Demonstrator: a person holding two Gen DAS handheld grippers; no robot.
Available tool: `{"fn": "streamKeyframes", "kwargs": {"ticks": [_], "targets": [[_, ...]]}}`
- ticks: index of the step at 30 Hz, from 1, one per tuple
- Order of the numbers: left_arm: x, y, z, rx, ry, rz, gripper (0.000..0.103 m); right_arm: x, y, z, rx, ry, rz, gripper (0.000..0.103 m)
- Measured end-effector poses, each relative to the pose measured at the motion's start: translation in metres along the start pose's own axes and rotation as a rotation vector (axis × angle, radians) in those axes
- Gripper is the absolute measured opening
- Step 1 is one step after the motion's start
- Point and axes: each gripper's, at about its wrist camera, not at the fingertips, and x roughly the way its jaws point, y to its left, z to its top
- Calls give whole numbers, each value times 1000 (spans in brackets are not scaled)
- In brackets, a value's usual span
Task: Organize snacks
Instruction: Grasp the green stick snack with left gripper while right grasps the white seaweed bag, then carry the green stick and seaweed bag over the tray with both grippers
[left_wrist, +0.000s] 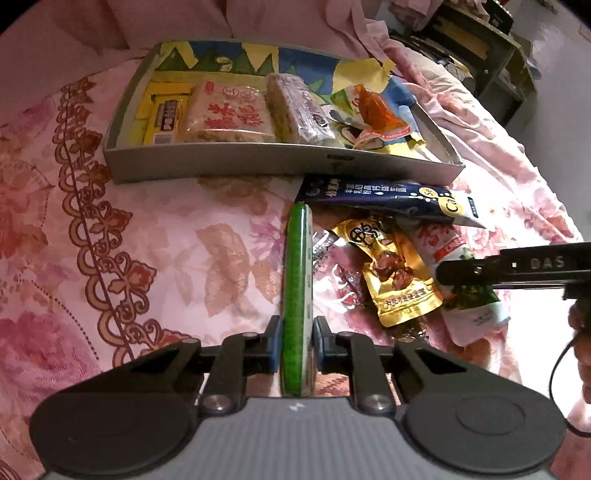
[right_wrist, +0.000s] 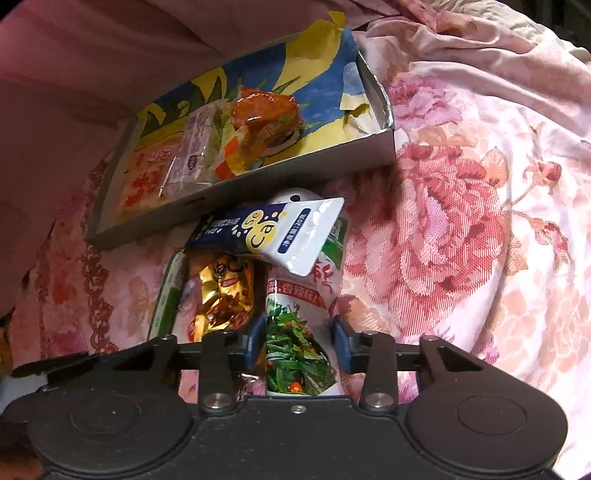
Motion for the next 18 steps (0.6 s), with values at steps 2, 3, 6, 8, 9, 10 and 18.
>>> {"fn": "streamKeyframes", "kwargs": {"ticks": [2, 3, 6, 8, 9, 10, 18], "targets": [[1, -1, 2, 22, -9, 13, 21, -2, 2, -1, 4, -3, 8, 39], [2, -1, 2, 27, -10, 17, 21, -3, 2, -1, 7, -4, 12, 38], [4, 1, 6, 13, -12, 14, 21, -6, 4, -2, 11, -7, 21, 37], [6, 3, 7, 6, -10, 9, 20, -10, 6, -4, 19, -13, 32, 37], [6, 3, 7, 3, -11, 7, 20, -13, 7, -6, 23, -19, 39, 37], [5, 3, 6, -2, -11, 6, 19, -16, 8, -8, 29, -25, 46, 37], [-2, 8, 0, -154, 24, -103, 18, -32, -1, -22, 119, -44, 110, 37]]}}
